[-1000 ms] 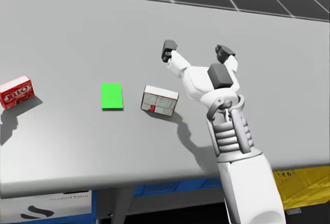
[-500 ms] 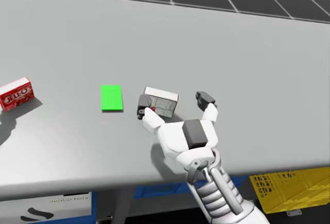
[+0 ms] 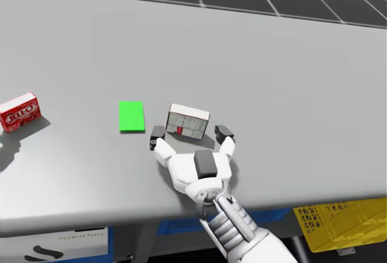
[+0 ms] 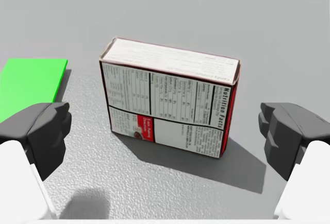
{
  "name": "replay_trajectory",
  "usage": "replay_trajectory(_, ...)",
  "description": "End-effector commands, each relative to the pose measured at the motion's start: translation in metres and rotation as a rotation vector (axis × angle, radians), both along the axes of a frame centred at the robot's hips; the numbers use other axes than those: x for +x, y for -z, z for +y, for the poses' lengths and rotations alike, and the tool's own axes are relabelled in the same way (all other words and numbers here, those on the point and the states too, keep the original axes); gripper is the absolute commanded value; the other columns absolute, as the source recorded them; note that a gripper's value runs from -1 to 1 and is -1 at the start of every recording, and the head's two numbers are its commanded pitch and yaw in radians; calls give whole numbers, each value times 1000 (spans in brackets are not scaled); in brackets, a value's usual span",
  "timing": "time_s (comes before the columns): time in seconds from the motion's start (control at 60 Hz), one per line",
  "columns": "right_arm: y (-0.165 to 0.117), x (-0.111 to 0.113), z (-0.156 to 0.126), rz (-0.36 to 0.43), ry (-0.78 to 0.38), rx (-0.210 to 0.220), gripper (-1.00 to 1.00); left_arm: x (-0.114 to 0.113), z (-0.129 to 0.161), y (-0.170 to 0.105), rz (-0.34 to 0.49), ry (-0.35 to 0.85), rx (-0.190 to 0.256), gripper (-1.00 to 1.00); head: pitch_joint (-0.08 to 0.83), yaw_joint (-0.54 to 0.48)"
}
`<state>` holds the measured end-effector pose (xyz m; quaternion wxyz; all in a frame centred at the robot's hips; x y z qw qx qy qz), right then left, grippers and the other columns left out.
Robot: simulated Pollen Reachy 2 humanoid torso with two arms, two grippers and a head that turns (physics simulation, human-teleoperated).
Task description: Look at the card. If it is red, pick the object on the left. If it is green, pick the object on the right.
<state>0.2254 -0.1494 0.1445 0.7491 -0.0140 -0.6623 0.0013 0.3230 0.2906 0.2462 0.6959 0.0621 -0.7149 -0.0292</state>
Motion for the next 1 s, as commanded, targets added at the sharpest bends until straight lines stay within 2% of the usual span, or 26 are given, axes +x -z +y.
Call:
replay_trajectory(0.017,0,17,33,46,50,158,-1000,0,0,-1,-3,-3,0,-1000,687,-282)
replay_trajectory(0.117,1,31,34,74,55,171,-1000,0,0,-1,-4,-4,-1,-1000,688,-286)
replay_trajectory(0.233,4,45,37,96,48,163,-1000,-1,0,-1,-6,-5,-2,-1000,688,-290)
replay_trajectory(0.367,6,59,37,146,62,197,-1000,-1,0,-1,-9,-3,-1,-1000,689,-292)
replay_trajectory(0.633,7,66,37,136,64,204,-1000,0,-1,-1,-7,5,3,-1000,688,-295)
replay_trajectory(0.667,9,64,37,136,56,205,-752,0,-1,0,-6,6,3,-1000,687,-296)
replay_trajectory(0.683,9,63,37,133,74,200,-553,0,-1,0,-6,6,3,-1000,687,-296)
replay_trajectory(0.717,10,61,37,127,78,197,525,0,-2,0,-6,6,4,-1000,686,-296)
replay_trajectory(0.733,11,60,37,129,73,194,881,0,-2,0,-5,6,4,-1000,685,-297)
replay_trajectory(0.75,11,59,37,131,74,197,969,0,-2,0,-5,6,4,-1000,683,-298)
replay_trajectory(0.917,13,57,35,136,75,199,995,0,-4,1,-3,6,8,-1000,672,-305)
replay_trajectory(1.0,14,56,36,133,69,201,993,-1,-4,1,-2,5,8,-1000,639,-309)
